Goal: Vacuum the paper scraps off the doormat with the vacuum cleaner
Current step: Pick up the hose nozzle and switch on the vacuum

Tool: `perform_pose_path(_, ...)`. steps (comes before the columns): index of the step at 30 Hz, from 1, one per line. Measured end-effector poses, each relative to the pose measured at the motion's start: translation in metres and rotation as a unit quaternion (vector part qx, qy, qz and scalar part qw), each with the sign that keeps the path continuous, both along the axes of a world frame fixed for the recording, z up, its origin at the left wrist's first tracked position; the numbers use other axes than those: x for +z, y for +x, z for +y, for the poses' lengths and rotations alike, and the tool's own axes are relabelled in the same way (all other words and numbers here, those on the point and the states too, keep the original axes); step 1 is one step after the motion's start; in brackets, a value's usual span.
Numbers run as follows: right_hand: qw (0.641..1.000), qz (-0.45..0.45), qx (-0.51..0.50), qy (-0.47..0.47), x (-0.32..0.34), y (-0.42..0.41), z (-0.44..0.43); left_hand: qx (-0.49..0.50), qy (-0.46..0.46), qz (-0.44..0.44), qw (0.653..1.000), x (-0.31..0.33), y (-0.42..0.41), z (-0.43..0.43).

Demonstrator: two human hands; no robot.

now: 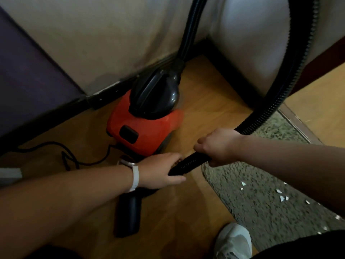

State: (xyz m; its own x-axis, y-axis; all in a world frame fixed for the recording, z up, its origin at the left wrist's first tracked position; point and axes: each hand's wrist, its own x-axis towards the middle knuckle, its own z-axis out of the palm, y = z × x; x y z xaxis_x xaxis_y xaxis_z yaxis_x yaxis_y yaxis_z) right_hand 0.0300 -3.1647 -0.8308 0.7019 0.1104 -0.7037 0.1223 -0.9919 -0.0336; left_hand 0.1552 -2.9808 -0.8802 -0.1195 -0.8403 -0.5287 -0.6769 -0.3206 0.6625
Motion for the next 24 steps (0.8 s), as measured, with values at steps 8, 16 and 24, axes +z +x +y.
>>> perform_pose_path(8, 0.998, -0.052, -0.008, 0.036, 0.016, -0.029, -0.065, 0.114, 0.031, 0.083, 0.99, 0.001, -0.048, -0.083)
perform_pose_path(16, 0.979, -0.193, -0.066, -0.001, 0.03, -0.062, -0.104, 0.156, 0.035, -0.004, 0.987, 0.041, -0.075, -0.143)
perform_pose_path(24, 0.937, -0.315, -0.152, -0.026, 0.01, -0.098, -0.128, 0.133, -0.011, -0.068, 0.989, 0.013, -0.112, -0.226)
